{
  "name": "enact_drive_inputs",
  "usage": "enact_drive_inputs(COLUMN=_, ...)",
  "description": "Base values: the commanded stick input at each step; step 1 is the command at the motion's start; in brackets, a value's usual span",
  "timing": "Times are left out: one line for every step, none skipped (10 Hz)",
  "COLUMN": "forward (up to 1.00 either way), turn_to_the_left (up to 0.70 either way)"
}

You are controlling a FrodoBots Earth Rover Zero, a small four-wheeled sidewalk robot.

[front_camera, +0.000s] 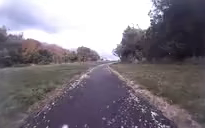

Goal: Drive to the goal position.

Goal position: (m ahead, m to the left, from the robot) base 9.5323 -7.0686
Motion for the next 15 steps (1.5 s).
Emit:
enact_drive_inputs(forward=0.60, turn_to_the_left=0.00)
enact_drive_inputs(forward=0.60, turn_to_the_left=0.00)
enact_drive_inputs(forward=0.60, turn_to_the_left=0.00)
enact_drive_inputs(forward=0.60, turn_to_the_left=0.00)
enact_drive_inputs(forward=0.60, turn_to_the_left=0.00)
enact_drive_inputs(forward=0.60, turn_to_the_left=0.00)
enact_drive_inputs(forward=0.60, turn_to_the_left=0.00)
enact_drive_inputs(forward=0.60, turn_to_the_left=0.00)
enact_drive_inputs(forward=0.60, turn_to_the_left=0.00)
enact_drive_inputs(forward=0.60, turn_to_the_left=0.00)
enact_drive_inputs(forward=0.60, turn_to_the_left=0.00)
enact_drive_inputs(forward=0.60, turn_to_the_left=0.00)
enact_drive_inputs(forward=0.60, turn_to_the_left=0.00)
enact_drive_inputs(forward=0.60, turn_to_the_left=0.00)
enact_drive_inputs(forward=0.60, turn_to_the_left=0.00)
